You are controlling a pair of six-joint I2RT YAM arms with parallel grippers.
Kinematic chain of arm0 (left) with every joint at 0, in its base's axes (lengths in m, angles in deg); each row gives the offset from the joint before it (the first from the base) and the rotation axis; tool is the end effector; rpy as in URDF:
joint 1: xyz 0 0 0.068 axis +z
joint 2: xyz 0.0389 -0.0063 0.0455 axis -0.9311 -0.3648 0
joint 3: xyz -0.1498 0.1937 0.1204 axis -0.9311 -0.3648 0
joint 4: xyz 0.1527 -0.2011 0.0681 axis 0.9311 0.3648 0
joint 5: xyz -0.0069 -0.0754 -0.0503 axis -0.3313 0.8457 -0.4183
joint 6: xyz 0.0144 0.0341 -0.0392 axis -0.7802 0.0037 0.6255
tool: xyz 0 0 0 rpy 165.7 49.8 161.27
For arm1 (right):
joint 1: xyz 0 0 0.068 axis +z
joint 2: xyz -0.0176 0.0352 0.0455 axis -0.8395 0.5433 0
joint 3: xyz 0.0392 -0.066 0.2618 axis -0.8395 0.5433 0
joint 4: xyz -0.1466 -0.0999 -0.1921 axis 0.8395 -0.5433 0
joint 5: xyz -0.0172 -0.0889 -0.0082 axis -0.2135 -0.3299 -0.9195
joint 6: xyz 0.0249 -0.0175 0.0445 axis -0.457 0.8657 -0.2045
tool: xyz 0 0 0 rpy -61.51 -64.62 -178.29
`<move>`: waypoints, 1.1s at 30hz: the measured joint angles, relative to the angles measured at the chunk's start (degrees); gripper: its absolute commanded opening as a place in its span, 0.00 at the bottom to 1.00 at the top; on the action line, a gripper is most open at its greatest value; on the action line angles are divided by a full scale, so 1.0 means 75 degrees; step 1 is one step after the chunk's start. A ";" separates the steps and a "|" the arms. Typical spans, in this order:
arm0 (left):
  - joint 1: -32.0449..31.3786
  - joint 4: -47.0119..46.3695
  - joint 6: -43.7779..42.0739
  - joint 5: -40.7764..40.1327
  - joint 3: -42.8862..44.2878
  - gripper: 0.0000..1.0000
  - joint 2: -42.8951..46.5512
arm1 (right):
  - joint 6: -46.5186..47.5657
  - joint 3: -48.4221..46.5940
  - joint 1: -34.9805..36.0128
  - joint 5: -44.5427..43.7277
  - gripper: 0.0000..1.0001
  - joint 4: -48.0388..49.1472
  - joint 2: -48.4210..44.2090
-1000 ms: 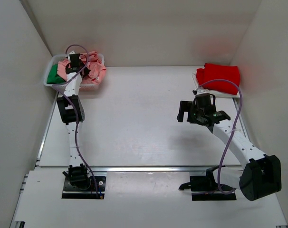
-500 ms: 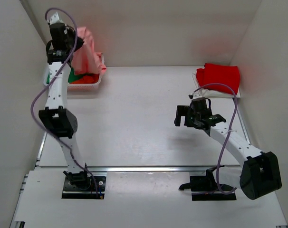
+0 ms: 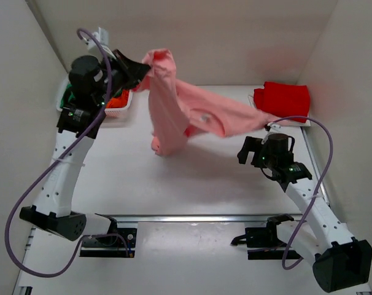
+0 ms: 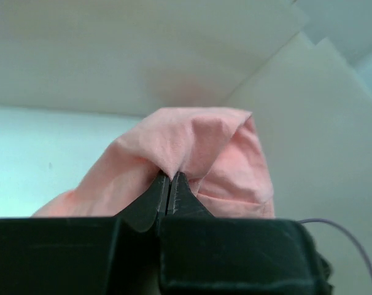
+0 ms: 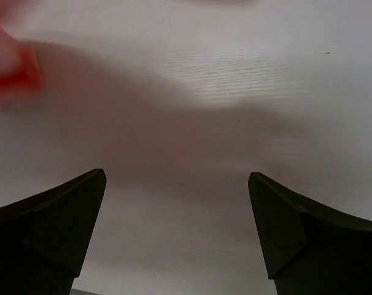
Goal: Fold and stack the t-shirts
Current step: Move the tshirt to the center of the board, then flatten out the tshirt
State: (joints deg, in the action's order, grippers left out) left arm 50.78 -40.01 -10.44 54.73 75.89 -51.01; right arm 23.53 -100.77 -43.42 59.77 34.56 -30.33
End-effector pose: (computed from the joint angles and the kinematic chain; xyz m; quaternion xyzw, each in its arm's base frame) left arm 0.2524 -0.0865 0.5351 -0.0577 0.7071 -0.3602 0.6058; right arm 0.1918 0.0475 0.2587 0.0386 0.8959 0.1334 0.4219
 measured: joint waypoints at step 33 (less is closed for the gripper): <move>0.0793 -0.1408 0.0353 -0.0877 -0.3963 0.00 -0.2970 | 0.1017 -0.1985 0.0507 -0.0571 0.87 0.0507 0.4788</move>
State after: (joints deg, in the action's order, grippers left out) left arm 56.73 -50.57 -7.79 48.15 46.17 -73.29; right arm 31.16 -115.65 -39.62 55.49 38.37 5.58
